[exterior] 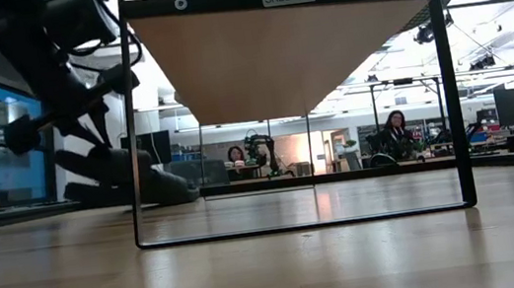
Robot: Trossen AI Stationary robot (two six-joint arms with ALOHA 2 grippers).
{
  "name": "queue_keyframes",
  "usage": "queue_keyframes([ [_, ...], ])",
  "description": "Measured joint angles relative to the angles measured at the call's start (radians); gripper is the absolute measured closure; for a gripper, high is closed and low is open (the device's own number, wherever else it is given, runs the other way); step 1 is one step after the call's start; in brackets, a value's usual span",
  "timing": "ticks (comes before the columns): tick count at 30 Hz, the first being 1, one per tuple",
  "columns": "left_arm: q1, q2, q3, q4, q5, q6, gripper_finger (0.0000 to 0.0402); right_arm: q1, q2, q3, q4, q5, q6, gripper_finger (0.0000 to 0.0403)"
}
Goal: Pick and place slippers onto the shelf
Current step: Put the black pair of slippers on the shelf
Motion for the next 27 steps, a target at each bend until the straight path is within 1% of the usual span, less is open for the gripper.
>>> queue_keyframes([
  [15, 0.0, -0.187, 0.0, -0.023, -0.074, 0.14, 0.0401, 0.0, 0.0, 0.0, 0.0, -0.002, -0.004, 0.0279],
  [27, 0.0, -0.273, 0.0, -0.022, -0.088, 0.235, 0.0401, 0.0, 0.0, 0.0, 0.0, 0.003, -0.01, 0.0279],
])
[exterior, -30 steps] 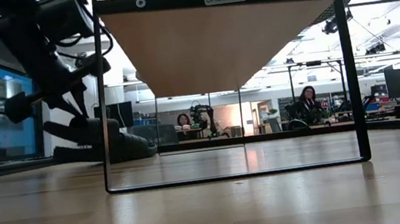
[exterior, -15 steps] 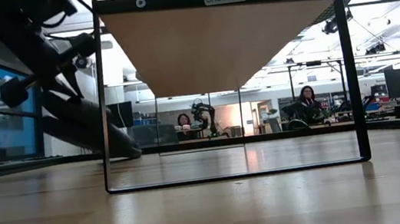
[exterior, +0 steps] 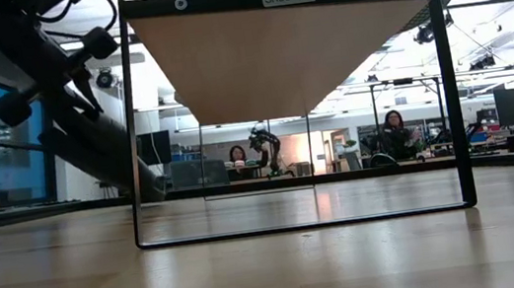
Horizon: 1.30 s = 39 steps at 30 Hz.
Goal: Pick and place slippers onto the shelf
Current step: Put the black pair of slippers on the shelf
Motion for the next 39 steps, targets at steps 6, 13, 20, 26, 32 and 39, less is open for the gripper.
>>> queue_keyframes([
  [6, 0.0, -0.041, 0.0, 0.002, -0.001, 0.044, 0.0401, 0.0, 0.0, 0.0, 0.0, 0.01, 0.009, 0.0279],
  [13, 0.0, -0.105, 0.0, 0.005, -0.007, 0.108, 0.0401, 0.0, 0.0, 0.0, 0.0, 0.028, 0.009, 0.0279],
  [20, 0.0, -0.185, 0.0, 0.013, -0.009, 0.19, 0.0401, 0.0, 0.0, 0.0, 0.0, 0.04, 0.009, 0.0279],
  [26, 0.0, -0.247, 0.0, 0.055, -0.031, 0.275, 0.0401, 0.0, 0.0, 0.0, 0.0, 0.052, 0.009, 0.0279],
  [32, 0.0, -0.291, 0.0, 0.113, -0.048, 0.353, 0.0401, 0.0, 0.0, 0.0, 0.0, 0.055, 0.009, 0.0279],
  [39, 0.0, -0.335, 0.0, 0.199, -0.049, 0.478, 0.0401, 0.0, 0.0, 0.0, 0.0, 0.082, 0.009, 0.0279],
])
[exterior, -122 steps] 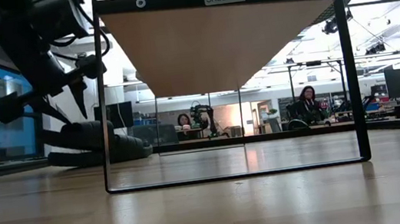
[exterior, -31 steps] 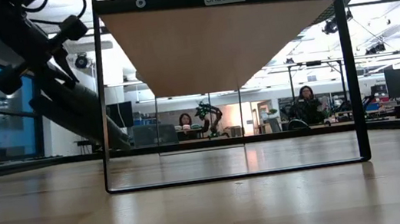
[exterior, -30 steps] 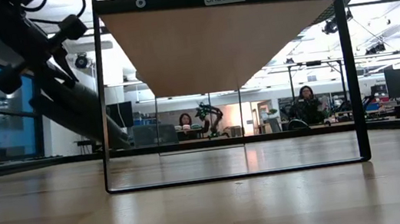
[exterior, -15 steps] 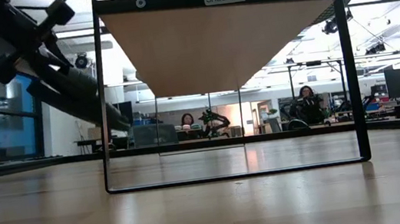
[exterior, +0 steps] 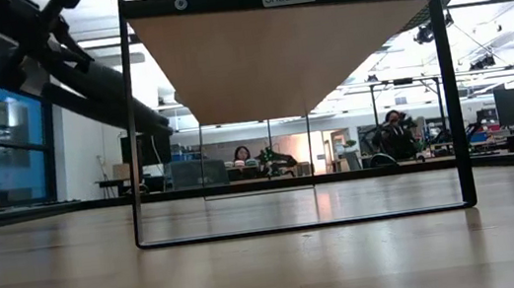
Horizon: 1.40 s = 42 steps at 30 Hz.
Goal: Pick and place slippers onto the shelf
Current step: Put the black pair of slippers on the shelf
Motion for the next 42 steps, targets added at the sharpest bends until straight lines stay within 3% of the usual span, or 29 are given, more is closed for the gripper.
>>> queue_keyframes([
  [9, 0.0, -0.043, 0.0, 0.123, 0.005, 0.158, 0.0401, 0.0, 0.0, 0.0, 0.0, 0.037, 0.005, 0.0279],
  [19, 0.0, -0.066, 0.001, 0.287, 0.082, 0.325, 0.0401, 0.0, 0.0, 0.0, 0.0, 0.079, 0.012, 0.0279],
  [42, 0.0, -0.066, 0.001, 0.557, 0.269, 0.494, 0.0401, 0.0, 0.001, 0.0, 0.0, 0.152, 0.059, 0.0279],
])
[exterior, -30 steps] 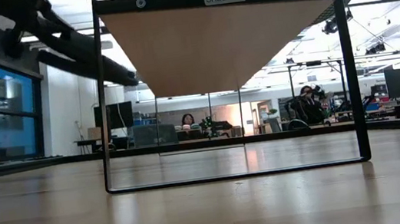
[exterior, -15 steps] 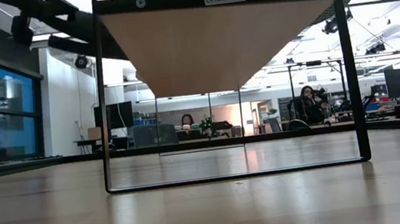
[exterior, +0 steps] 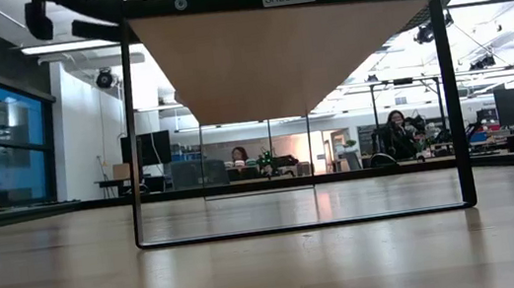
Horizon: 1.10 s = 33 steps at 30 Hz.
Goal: Pick and place slippers onto the shelf
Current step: Put the black pair of slippers on the shelf
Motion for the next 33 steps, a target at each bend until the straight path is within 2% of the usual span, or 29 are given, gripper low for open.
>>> queue_keyframes([
  [14, 0.0, 0.002, 0.0, 0.018, 0.175, 0.017, 0.0402, 0.0, 0.0, 0.0, 0.0, 0.075, 0.013, 0.0279],
  [33, 0.0, 0.002, 0.0, 0.019, 0.337, 0.018, 0.0402, 0.0, 0.001, 0.0, 0.0, 0.159, 0.031, 0.0279],
])
